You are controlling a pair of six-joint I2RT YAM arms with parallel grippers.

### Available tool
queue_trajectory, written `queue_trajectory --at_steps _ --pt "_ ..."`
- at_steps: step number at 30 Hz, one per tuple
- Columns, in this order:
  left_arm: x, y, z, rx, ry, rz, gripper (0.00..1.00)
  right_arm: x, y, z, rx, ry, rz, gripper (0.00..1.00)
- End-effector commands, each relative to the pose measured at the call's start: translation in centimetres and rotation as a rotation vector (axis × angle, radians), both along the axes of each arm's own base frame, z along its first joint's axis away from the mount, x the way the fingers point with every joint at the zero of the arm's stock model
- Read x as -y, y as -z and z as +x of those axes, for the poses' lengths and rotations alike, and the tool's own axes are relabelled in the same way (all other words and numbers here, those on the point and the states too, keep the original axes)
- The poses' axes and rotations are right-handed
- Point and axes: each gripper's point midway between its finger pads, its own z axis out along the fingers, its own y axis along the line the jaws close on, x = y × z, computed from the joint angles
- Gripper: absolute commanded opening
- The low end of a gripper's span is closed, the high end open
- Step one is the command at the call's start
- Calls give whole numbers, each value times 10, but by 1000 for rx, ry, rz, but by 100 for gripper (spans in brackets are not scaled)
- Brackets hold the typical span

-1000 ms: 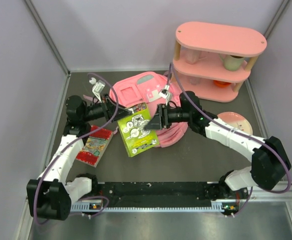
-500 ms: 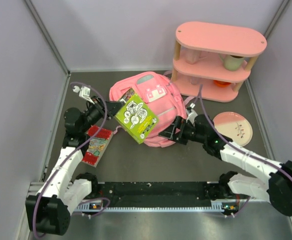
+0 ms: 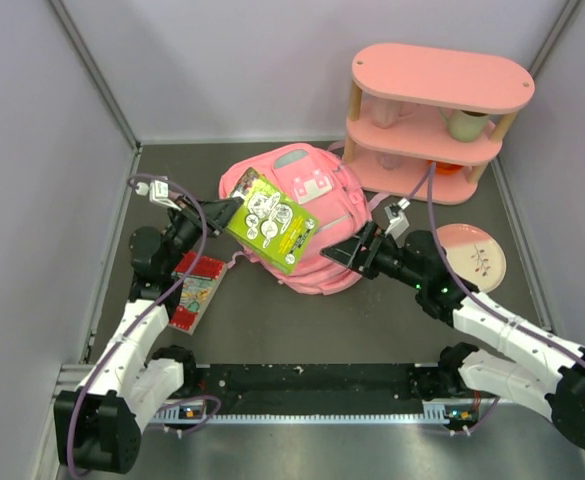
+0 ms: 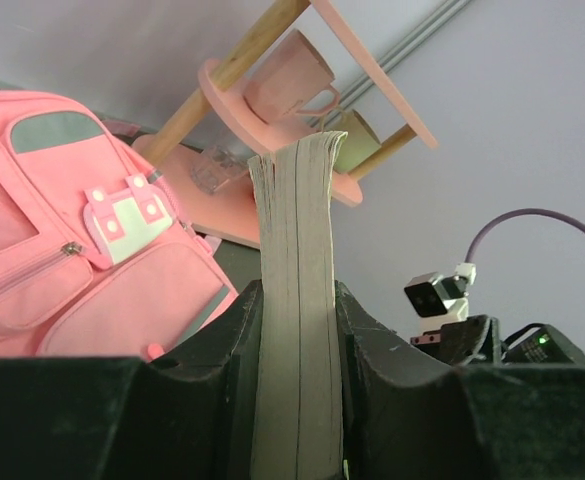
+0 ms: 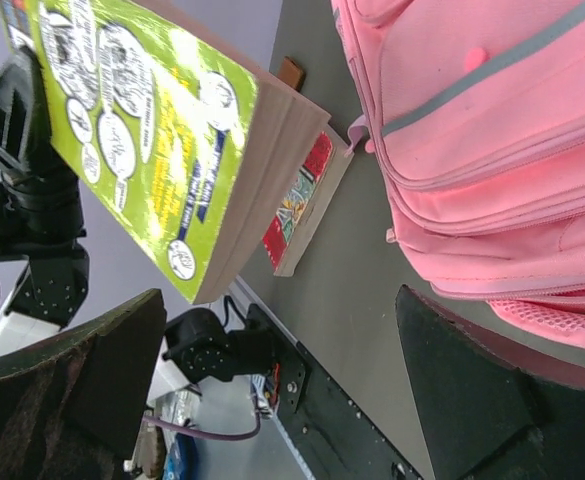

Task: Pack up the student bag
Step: Pick up the book from the center of the board.

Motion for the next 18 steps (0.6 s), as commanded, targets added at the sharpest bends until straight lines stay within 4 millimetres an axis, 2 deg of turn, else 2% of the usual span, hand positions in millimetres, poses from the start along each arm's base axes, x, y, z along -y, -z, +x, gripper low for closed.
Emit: queue_trajectory --at_steps 1,4,5,6,8,9,10,15,18 --pt "-2 -52 -15 170 6 -87 0 -19 -30 -1 47 -33 71 95" --pt "-4 -52 -17 173 -1 -90 0 -28 -35 -2 64 -35 81 96" --pt "-5 -51 -16 170 -9 -95 0 -34 -36 -8 64 -52 85 96" --pt "-6 -53 -16 173 -16 -104 0 -34 -37 -5 59 -24 97 98" --pt "-10 -52 -15 171 -43 -126 0 -40 -33 -10 48 -17 113 98" --pt "-12 -54 -16 176 -50 -135 0 -41 -40 -8 57 8 153 99" --pt "-12 -55 -16 186 -52 -142 0 -43 -34 -9 46 11 158 99" --pt "-10 -57 -18 187 -36 -149 0 -55 -32 -12 40 -21 161 99" --pt "-10 -54 -17 178 -33 -149 0 -59 -40 -11 70 -32 180 99"
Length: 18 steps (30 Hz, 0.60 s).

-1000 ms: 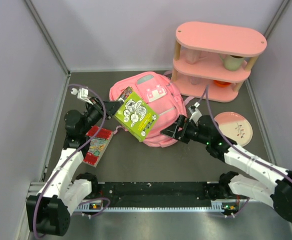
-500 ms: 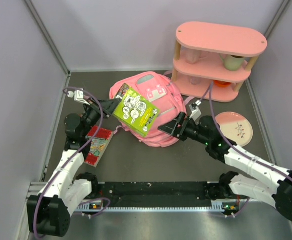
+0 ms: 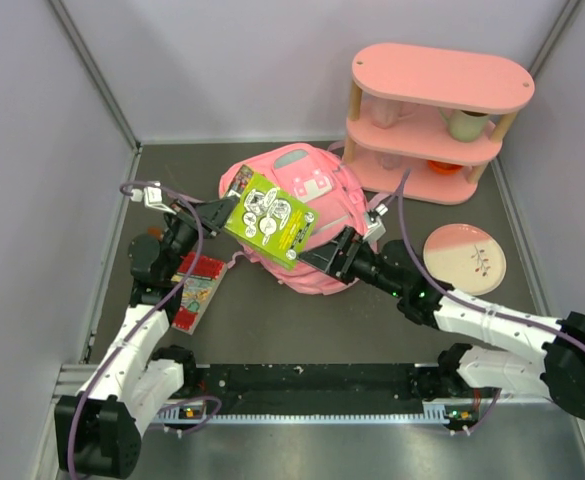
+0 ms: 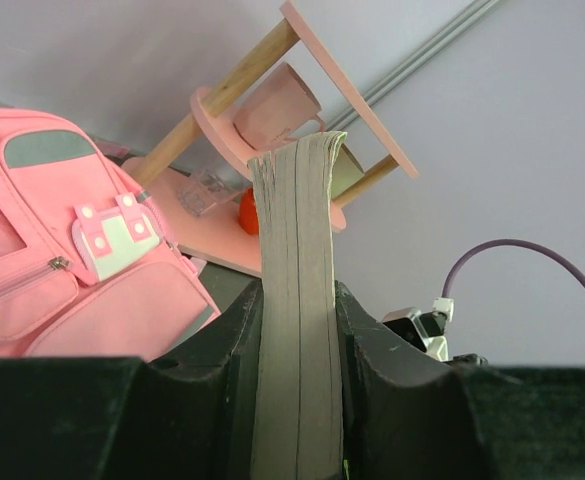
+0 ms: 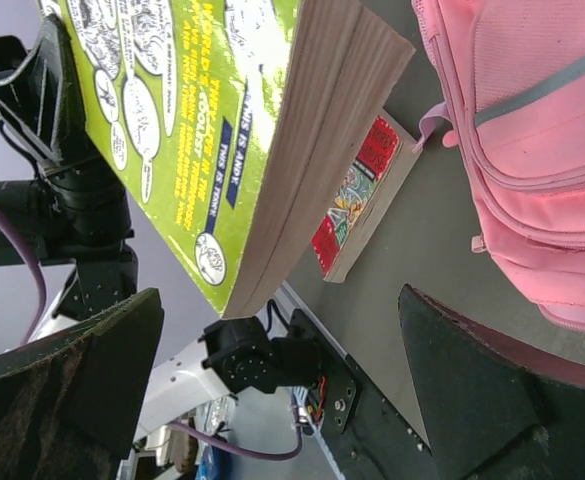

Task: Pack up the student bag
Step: Pick up the book from the center of the board.

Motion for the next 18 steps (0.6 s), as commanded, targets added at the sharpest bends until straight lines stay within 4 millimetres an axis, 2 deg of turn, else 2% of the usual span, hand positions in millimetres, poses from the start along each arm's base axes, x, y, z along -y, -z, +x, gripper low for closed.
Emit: queue_trajectory --at_steps 1,7,14,18 --pt "-4 -42 -13 149 -4 -66 0 -8 -36 7 87 10 97 99" --pt "-2 -40 -14 139 17 -90 0 -13 -41 18 111 40 127 99" --pt "6 -45 -25 153 87 -107 0 -27 -44 46 102 1 165 99" --pt "10 -41 -26 152 109 -77 0 -28 -68 59 169 -53 312 98"
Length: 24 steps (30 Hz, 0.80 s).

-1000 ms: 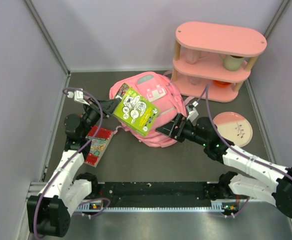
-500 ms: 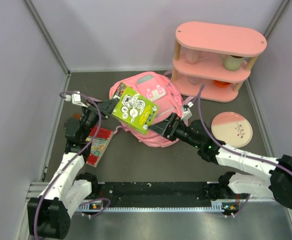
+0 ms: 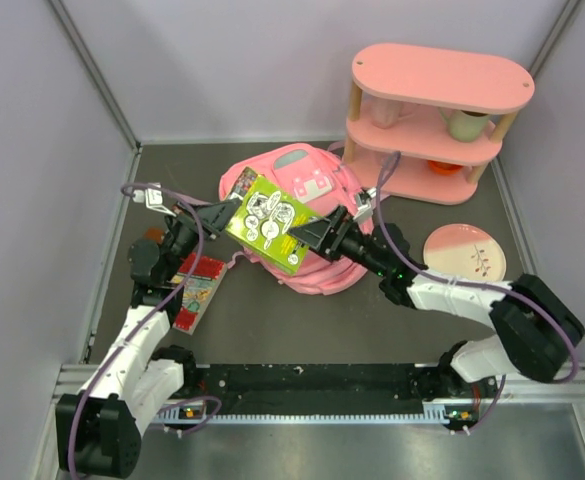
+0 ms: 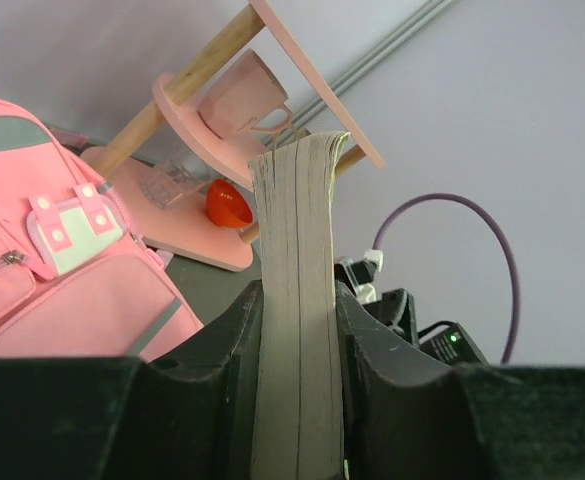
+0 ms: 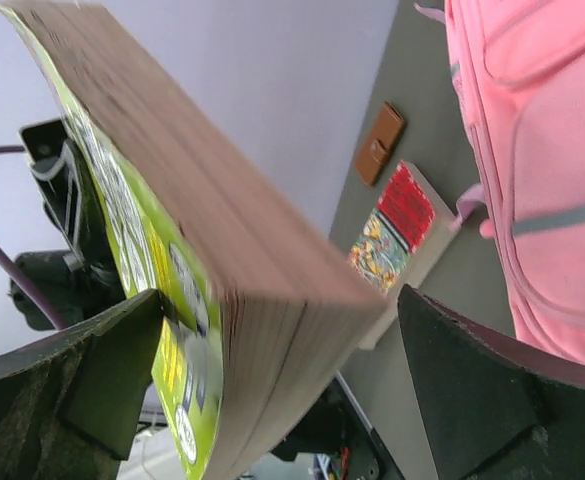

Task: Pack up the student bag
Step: Pick up the book from the center of the board.

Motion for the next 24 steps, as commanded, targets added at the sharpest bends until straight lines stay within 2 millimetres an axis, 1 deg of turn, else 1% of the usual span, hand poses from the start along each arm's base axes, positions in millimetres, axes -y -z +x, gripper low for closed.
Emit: queue_trajectory --at_steps 1,2,3,4,6,7,9,10,12,13,16,18,20,21,22,24 --pt "2 -33 -15 131 33 -33 0 -6 -66 10 148 -88 223 90" --pt "1 -31 -13 126 26 -34 0 -9 -71 5 147 -136 246 85" --pt "1 -27 -12 116 22 -33 0 -10 -85 2 187 -160 287 79" --pt "1 -26 -11 113 18 -32 0 -13 -83 2 184 -178 297 62" --pt "1 -21 -7 100 14 -28 0 -13 -86 -6 179 -220 335 49" --pt "0 -20 -6 98 10 -28 0 -11 -90 -8 195 -226 356 40" --pt "0 -16 -3 83 7 -26 0 -9 -82 -12 179 -232 358 40" --pt "0 -15 -3 82 5 -25 0 -8 -81 -13 172 -234 358 52" --pt "-1 -13 -1 80 -3 -30 0 -7 -77 -18 164 -251 351 62" --pt "-1 -13 0 80 -3 -31 0 -7 -76 -21 163 -258 349 69" --pt "-1 -15 1 88 -4 -37 0 -4 -69 -23 140 -252 336 77" --pt "-1 -18 1 96 -3 -42 0 -4 -63 -24 120 -251 315 77" --pt "-2 -18 1 97 -4 -44 0 -5 -59 -26 110 -263 299 72" --pt "-1 -19 1 100 -4 -42 0 -5 -57 -28 106 -264 295 68" --pt "-1 -19 1 100 -3 -41 0 -5 -57 -29 106 -265 294 60" --pt "-1 -19 2 98 -1 -41 0 -5 -56 -31 108 -266 291 55"
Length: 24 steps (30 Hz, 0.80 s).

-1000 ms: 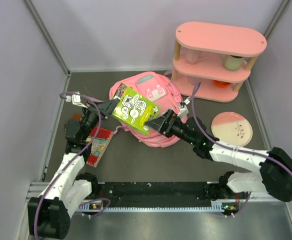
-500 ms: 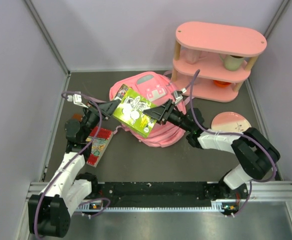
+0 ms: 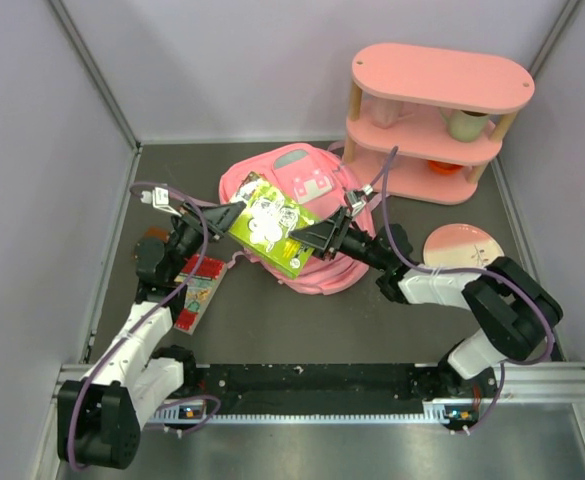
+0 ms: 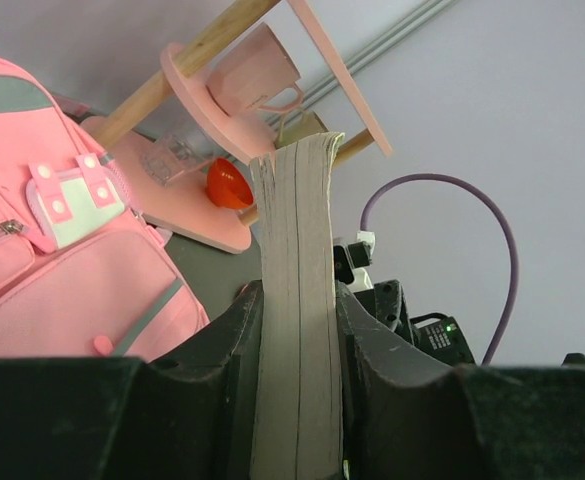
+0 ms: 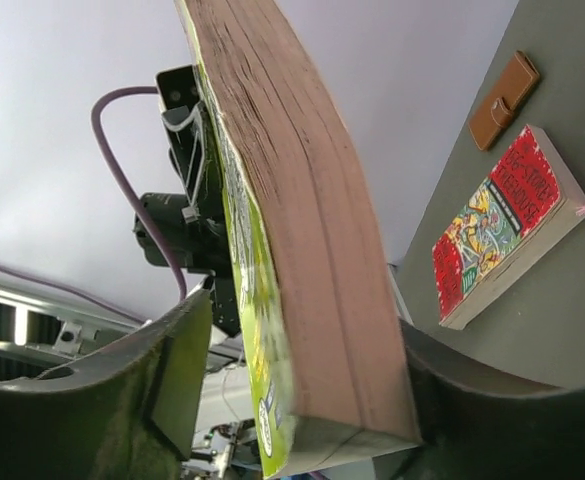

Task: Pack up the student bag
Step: Pick up the book from the center of the board.

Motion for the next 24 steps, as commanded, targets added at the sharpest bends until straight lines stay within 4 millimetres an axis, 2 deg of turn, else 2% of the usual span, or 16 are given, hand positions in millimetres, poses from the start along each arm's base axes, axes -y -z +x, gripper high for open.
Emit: queue_trajectory --at_steps 1,2,3,4,5,6,7,8,11,12,13,14,16,17,23,24 --pt "-4 -39 -6 159 -18 -32 0 4 -34 -19 109 -34 68 45" --pt "-3 -38 -6 152 -13 -30 0 5 -35 -18 111 -28 70 38" --pt "-2 -37 -7 151 -8 -28 0 5 -38 -19 122 -28 81 11" --pt "-1 -31 -5 124 0 -16 0 7 -43 -21 125 -34 90 0" --pt "1 -32 -3 130 6 16 4 8 -51 -23 139 -36 103 0" --pt "3 -31 -2 127 16 54 18 8 -49 -22 128 -31 79 0" --pt "9 -11 -1 36 53 110 56 14 -62 -26 185 -6 63 0" --pt "8 -17 2 78 38 192 68 16 -67 -24 204 23 29 0" --pt "-1 3 8 12 -18 343 99 45 -52 -7 210 227 -244 0" --pt "-4 4 8 11 -37 368 99 57 -47 -1 205 295 -311 0" --pt "-5 4 8 13 -43 390 99 81 -14 13 139 413 -478 0" --pt "-6 4 8 14 -45 423 99 101 -26 14 149 491 -498 0" --pt "-3 6 7 10 -35 455 99 134 -14 24 123 614 -596 0" --pt "-3 2 9 29 -49 486 99 147 -8 20 105 636 -633 0" --pt "19 19 8 6 -34 676 99 193 -3 13 58 790 -702 0" --pt "19 26 14 -19 -56 716 99 201 -4 9 53 809 -708 0"
